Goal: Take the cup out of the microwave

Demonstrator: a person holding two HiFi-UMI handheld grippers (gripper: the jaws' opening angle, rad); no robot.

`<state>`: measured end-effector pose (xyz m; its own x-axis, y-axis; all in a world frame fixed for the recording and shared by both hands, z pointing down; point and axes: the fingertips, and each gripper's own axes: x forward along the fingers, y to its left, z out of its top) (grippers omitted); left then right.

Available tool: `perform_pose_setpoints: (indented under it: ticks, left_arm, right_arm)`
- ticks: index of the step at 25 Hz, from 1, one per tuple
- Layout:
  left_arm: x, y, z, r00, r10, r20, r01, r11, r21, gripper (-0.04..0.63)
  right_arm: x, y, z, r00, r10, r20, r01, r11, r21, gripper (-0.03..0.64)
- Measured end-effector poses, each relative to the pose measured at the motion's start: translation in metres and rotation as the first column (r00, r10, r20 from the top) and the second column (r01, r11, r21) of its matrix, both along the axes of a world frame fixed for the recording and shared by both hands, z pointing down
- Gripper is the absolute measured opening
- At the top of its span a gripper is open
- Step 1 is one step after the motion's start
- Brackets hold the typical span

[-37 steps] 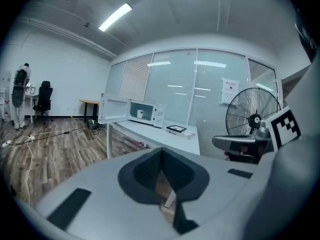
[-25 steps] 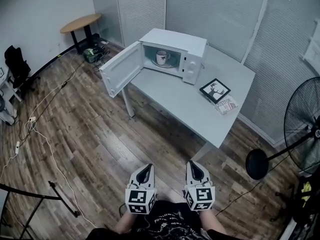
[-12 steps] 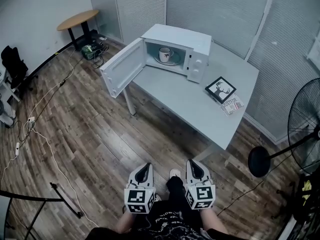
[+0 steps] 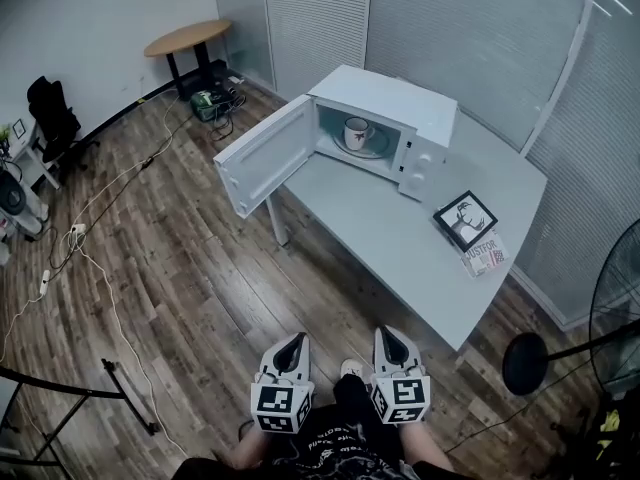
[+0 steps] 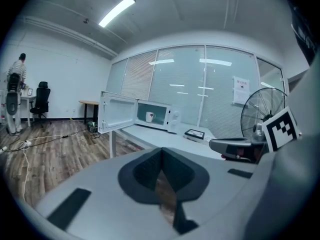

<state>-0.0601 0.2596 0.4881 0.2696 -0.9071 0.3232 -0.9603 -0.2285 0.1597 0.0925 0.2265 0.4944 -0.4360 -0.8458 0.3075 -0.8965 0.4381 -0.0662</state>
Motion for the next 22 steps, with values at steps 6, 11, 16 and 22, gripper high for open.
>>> perform_pose_setpoints:
  ticks: [6,11,16,22]
  left_arm:
    - [0.011,-0.048,-0.003,0.999,-0.042,-0.003,0.042,0.999,-0.007,0.006]
    - [0.034,-0.084,0.0,0.999,-0.041,0.013,0.042,0.999,-0.02,0.006]
    - [0.056,-0.126,-0.001,0.999,-0.047,0.02,0.047,0.999,-0.013,0.006]
    - [0.086,-0.169,0.002,0.999,-0.04,0.014,0.04,0.999,-0.015,0.006]
  right_arm:
    - [0.008,-0.054,-0.002,0.999,-0.044,0.011,0.044,0.999,0.001,0.005]
    - [0.03,-0.096,0.003,0.999,-0.045,0.023,0.045,0.999,-0.013,0.005]
    - [0.048,-0.136,0.004,0.998,-0.056,0.036,0.056,0.998,-0.011,0.005]
    - [0.066,-0.175,0.002,0.997,-0.072,0.025,0.072,0.997,-0.004,0.005]
